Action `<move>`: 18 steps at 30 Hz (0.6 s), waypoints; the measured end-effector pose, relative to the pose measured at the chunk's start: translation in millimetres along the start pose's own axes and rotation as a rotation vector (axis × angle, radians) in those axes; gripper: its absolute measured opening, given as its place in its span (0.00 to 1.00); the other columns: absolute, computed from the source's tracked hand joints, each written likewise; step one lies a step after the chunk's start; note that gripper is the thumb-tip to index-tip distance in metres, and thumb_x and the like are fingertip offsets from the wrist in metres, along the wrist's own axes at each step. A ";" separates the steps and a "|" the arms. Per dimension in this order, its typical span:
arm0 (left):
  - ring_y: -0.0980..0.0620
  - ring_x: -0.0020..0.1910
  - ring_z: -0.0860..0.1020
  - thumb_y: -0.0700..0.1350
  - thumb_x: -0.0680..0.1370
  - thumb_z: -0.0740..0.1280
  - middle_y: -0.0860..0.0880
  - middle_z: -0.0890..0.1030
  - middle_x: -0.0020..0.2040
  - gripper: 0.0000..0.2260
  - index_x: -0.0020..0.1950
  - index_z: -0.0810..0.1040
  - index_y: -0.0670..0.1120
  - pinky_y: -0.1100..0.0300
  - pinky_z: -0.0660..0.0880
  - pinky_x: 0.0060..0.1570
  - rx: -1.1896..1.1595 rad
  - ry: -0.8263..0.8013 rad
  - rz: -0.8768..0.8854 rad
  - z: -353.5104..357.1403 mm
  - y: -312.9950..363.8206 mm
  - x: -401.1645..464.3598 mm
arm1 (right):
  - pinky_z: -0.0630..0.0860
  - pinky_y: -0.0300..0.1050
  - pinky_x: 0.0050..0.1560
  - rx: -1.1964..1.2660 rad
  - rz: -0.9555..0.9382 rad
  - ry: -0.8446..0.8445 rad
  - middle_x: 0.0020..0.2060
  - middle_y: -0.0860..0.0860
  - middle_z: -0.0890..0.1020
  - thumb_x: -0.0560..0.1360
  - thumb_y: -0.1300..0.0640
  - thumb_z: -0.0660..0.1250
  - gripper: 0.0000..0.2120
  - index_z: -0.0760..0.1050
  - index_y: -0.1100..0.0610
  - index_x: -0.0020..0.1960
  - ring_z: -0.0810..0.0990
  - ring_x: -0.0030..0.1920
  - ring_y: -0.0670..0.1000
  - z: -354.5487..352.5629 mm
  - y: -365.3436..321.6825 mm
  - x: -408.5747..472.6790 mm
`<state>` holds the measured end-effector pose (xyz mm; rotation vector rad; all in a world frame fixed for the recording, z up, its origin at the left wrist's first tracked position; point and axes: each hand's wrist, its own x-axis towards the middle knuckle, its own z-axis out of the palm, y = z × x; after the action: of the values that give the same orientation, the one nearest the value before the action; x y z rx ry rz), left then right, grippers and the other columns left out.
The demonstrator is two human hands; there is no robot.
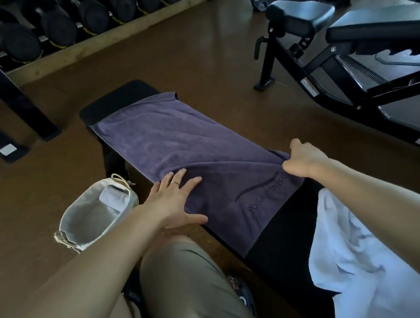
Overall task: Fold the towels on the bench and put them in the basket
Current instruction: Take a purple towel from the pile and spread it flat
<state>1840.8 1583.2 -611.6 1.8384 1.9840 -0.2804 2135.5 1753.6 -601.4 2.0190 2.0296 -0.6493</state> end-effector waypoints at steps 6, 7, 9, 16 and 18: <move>0.36 0.75 0.60 0.64 0.75 0.72 0.39 0.56 0.77 0.40 0.76 0.57 0.47 0.45 0.66 0.68 -0.438 0.182 -0.442 -7.4 12.8 3.2 | 0.70 0.59 0.67 -0.137 -0.346 0.236 0.70 0.59 0.71 0.80 0.42 0.62 0.28 0.62 0.51 0.77 0.70 0.69 0.63 21.5 -30.5 -28.2; 0.36 0.74 0.63 0.62 0.75 0.73 0.37 0.57 0.77 0.39 0.75 0.58 0.44 0.48 0.67 0.65 -0.515 0.193 -0.491 -8.7 15.3 2.9 | 0.69 0.59 0.68 -0.142 -0.429 0.246 0.71 0.58 0.70 0.81 0.41 0.60 0.28 0.61 0.50 0.77 0.70 0.70 0.62 30.9 -36.8 -36.8; 0.37 0.70 0.68 0.55 0.75 0.75 0.36 0.60 0.75 0.37 0.73 0.58 0.42 0.53 0.68 0.54 -0.638 0.204 -0.562 -9.8 18.3 1.2 | 0.64 0.59 0.73 -0.154 -0.577 0.236 0.75 0.58 0.66 0.82 0.39 0.57 0.29 0.58 0.49 0.79 0.66 0.75 0.61 51.7 -50.4 -60.3; 0.48 0.47 0.73 0.42 0.76 0.74 0.39 0.70 0.69 0.38 0.77 0.53 0.41 0.59 0.67 0.32 -0.895 0.216 -0.618 -6.4 11.4 -0.8 | 0.71 0.57 0.66 -0.327 -0.780 0.303 0.67 0.62 0.72 0.79 0.36 0.59 0.31 0.68 0.56 0.73 0.72 0.66 0.62 117.7 -66.5 -131.7; 0.52 0.39 0.70 0.39 0.77 0.73 0.39 0.71 0.67 0.38 0.78 0.52 0.41 0.58 0.66 0.30 -0.924 0.206 -0.613 -8.3 10.9 -2.4 | 0.74 0.53 0.52 -0.333 -0.844 0.395 0.54 0.57 0.76 0.77 0.38 0.63 0.24 0.73 0.56 0.62 0.76 0.53 0.58 121.3 -64.9 -135.3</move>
<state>1850.3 1585.7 -601.8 0.6922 2.2078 0.5933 2058.0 1580.8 -638.0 1.1097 2.9807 0.0139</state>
